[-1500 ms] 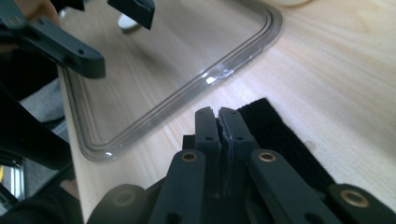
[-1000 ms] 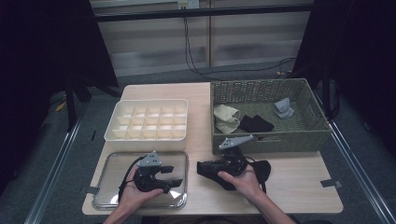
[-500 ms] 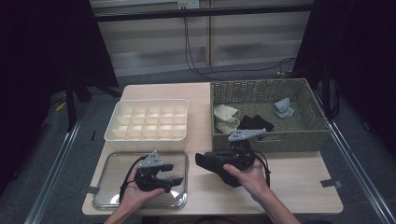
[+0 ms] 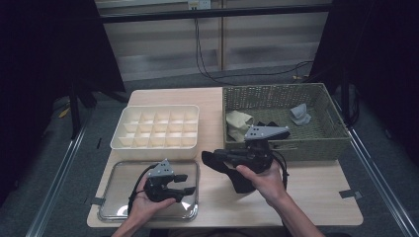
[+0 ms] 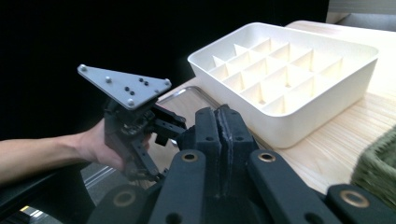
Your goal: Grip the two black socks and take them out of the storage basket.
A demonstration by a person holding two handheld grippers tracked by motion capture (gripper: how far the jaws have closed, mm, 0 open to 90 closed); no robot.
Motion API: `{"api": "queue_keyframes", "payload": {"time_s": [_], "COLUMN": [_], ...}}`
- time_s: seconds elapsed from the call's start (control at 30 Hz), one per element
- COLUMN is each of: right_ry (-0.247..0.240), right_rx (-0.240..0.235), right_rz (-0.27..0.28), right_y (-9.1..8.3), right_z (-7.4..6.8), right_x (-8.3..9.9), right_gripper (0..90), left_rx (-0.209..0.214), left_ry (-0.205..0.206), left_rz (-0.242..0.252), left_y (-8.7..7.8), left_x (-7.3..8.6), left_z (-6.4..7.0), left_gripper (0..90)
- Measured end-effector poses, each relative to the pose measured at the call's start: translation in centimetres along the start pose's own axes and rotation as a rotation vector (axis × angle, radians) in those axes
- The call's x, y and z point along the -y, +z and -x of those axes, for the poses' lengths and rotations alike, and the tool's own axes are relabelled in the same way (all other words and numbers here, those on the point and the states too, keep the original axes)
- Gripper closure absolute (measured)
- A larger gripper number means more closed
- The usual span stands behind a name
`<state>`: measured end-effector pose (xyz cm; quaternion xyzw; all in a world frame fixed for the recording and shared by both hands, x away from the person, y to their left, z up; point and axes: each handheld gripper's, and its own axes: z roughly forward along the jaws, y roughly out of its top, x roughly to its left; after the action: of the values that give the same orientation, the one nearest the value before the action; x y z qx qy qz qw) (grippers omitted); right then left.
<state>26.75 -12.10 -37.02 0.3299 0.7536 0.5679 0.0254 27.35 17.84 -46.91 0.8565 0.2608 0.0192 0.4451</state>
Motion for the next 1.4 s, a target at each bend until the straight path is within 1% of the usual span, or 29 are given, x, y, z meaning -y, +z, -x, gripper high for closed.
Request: {"api": "queue_keyframes", "payload": {"time_s": [0.07, 0.23, 0.5, 0.57, 0.67, 0.7, 0.8, 0.87, 0.93, 1.0, 1.03, 1.07, 1.1, 1.17, 1.2, 1.27, 1.3, 1.4], "right_ry": [-0.003, -0.017, -0.064, -0.065, -0.069, -0.069, -0.068, -0.063, -0.04, -0.017, -0.004, -0.002, -0.009, 0.015, 0.023, 0.029, 0.033, 0.043], "right_rx": [-0.005, -0.015, -0.017, -0.017, -0.013, -0.015, -0.006, 0.004, 0.018, 0.026, 0.027, 0.028, 0.045, 0.056, 0.072, 0.088, 0.104, 0.13], "right_rz": [0.003, 0.032, 0.065, 0.078, 0.101, 0.11, 0.121, 0.115, 0.112, 0.105, 0.104, 0.102, 0.089, 0.089, 0.088, 0.088, 0.087, 0.092], "right_y": [0.1, 0.0, -0.3, -0.3, -0.5, -0.6, -0.9, -1.0, -1.1, -1.3, -1.3, -1.4, -1.5, -1.9, -2.2, -2.5, -2.9, -3.5], "right_z": [-0.2, -1.1, -2.9, -3.1, -3.5, -3.6, -3.6, -3.3, -2.7, -2.0, -1.6, -1.4, -1.1, -0.5, -0.2, 0.2, 0.6, 1.2], "right_x": [-0.2, -1.0, -2.8, -3.2, -3.8, -4.0, -4.1, -3.6, -2.8, -2.0, -1.6, -1.4, -1.1, -0.6, -0.4, -0.1, 0.2, 0.6], "right_gripper": [87.3, 87.3, 87.3, 87.3, 87.3, 87.3, 87.3, 87.4, 87.3, 87.3, 87.3, 87.3, 87.3, 87.3, 87.3, 87.3, 87.3, 87.3], "left_rx": [0.002, 0.007, 0.005, 0.004, 0.007, 0.016, 0.022, 0.03, 0.033, 0.035, 0.041, 0.054, 0.054, 0.049, 0.053, 0.049, 0.051, 0.044], "left_ry": [0.001, 0.001, 0.004, -0.006, -0.01, -0.012, -0.008, -0.006, 0.002, -0.016, -0.025, -0.032, -0.019, 0.015, 0.022, 0.035, 0.03, 0.037], "left_rz": [0.007, 0.012, 0.027, 0.027, 0.027, 0.029, 0.028, 0.029, 0.029, 0.029, 0.029, 0.028, 0.02, 0.009, 0.008, 0.001, 0.003, 0.003], "left_y": [0.0, -0.1, -0.3, -0.3, -0.3, -0.3, -0.2, -0.2, 0.0, 0.3, 0.5, 0.9, 1.2, 1.8, 2.0, 2.3, 2.4, 2.6], "left_x": [-0.1, -0.1, -0.1, -0.1, -0.1, -0.1, -0.1, -0.1, -0.2, -0.4, -0.5, -0.7, -0.9, -1.3, -1.5, -1.7, -1.7, -2.0], "left_z": [0.0, 0.0, -0.1, -0.1, -0.1, -0.2, 0.0, 0.1, 0.1, 0.1, 0.1, 0.3, 0.5, 1.1, 1.2, 1.3, 1.4, 1.3], "left_gripper": [44.2, 47.5, 49.2, 51.2, 52.8, 53.5, 54.1, 54.8, 55.3, 55.7, 55.9, 56.6, 56.7, 57.1, 57.2, 57.2, 57.2, 58.3]}}
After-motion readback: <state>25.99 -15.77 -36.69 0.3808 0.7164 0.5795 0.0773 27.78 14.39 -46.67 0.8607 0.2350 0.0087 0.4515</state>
